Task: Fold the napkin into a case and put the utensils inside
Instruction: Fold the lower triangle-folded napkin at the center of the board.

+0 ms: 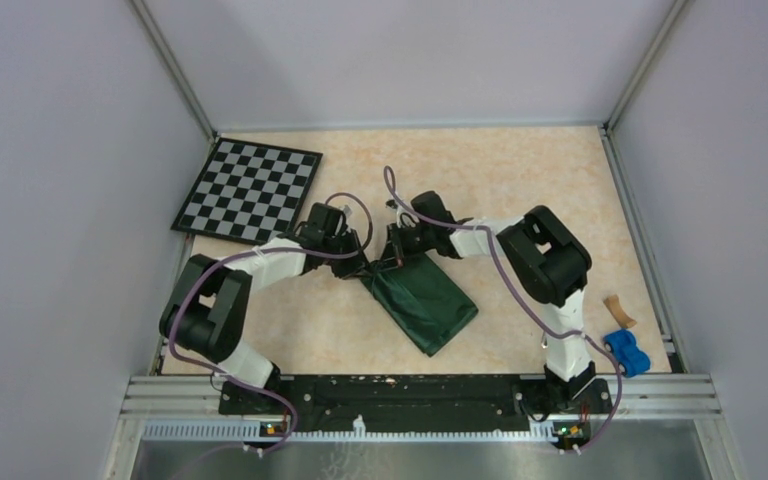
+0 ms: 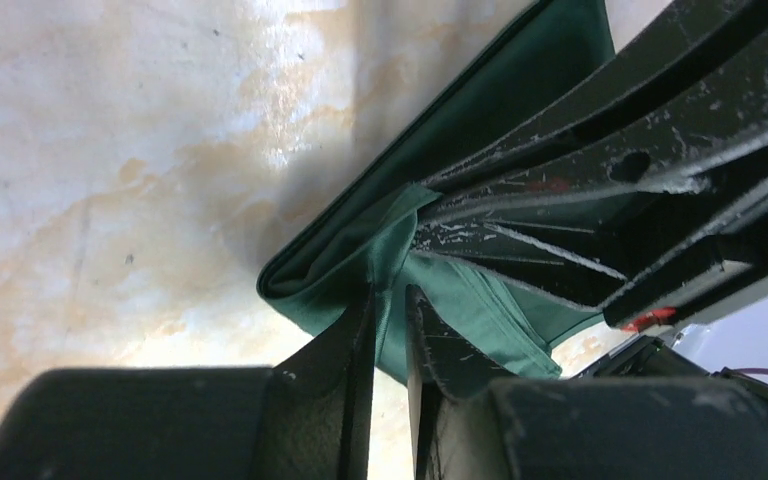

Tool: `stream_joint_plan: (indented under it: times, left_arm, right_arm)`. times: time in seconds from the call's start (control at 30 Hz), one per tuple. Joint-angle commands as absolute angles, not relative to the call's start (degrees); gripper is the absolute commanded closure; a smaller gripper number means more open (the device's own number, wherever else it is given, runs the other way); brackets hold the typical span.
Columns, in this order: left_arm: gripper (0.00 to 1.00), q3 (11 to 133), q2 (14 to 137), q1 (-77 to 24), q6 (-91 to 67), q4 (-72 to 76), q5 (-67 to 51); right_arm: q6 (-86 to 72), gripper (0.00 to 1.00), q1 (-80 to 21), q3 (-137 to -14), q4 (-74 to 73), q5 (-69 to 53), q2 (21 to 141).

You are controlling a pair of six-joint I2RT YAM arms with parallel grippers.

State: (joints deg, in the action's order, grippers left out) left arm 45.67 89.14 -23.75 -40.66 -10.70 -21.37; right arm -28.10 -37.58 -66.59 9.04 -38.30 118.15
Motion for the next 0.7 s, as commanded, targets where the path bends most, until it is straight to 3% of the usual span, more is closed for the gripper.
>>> stream_joint_plan:
  times: [0.0, 0.23, 0.27, 0.4, 0.47, 0.57, 0.67]
  left_arm:
    - [0.79, 48.2, 91.7, -23.6, -41.2, -6.7, -22.2]
    - [0.81, 48.9, 94.3, -23.6, -40.9, -7.0, -19.3]
    - [0.81, 49.0, 94.6, -23.6, -40.7, -7.3, -18.6]
    - [0.84, 49.1, 96.6, -23.4, -40.3, -8.0, -16.5]
    - [0.86, 48.5, 97.3, -23.2, -40.3, -7.4, -16.2]
    - [0.87, 47.9, 98.3, -23.1, -40.2, -6.4, -16.7]
    - [0.88, 47.8, 99.1, -23.1, -40.5, -6.0, -17.1]
  right_arm:
    - [-27.5, 1.00, -37.3, -70.2, 9.6, -39.0, 119.7]
    - [-26.6, 1.00, -37.3, -72.2, 7.0, -38.4, 120.5]
    - [-26.2, 0.97, -37.3, -72.7, 5.8, -37.8, 120.3]
    - [-23.1, 0.63, -37.2, -75.1, -3.8, -32.9, 115.7]
    - [-21.1, 0.51, -36.9, -74.6, -8.5, -29.1, 111.4]
    - [-20.1, 0.44, -36.8, -68.3, -9.4, -27.6, 104.1]
    - [-22.6, 0.41, -38.0, -59.5, -3.5, -33.6, 98.7]
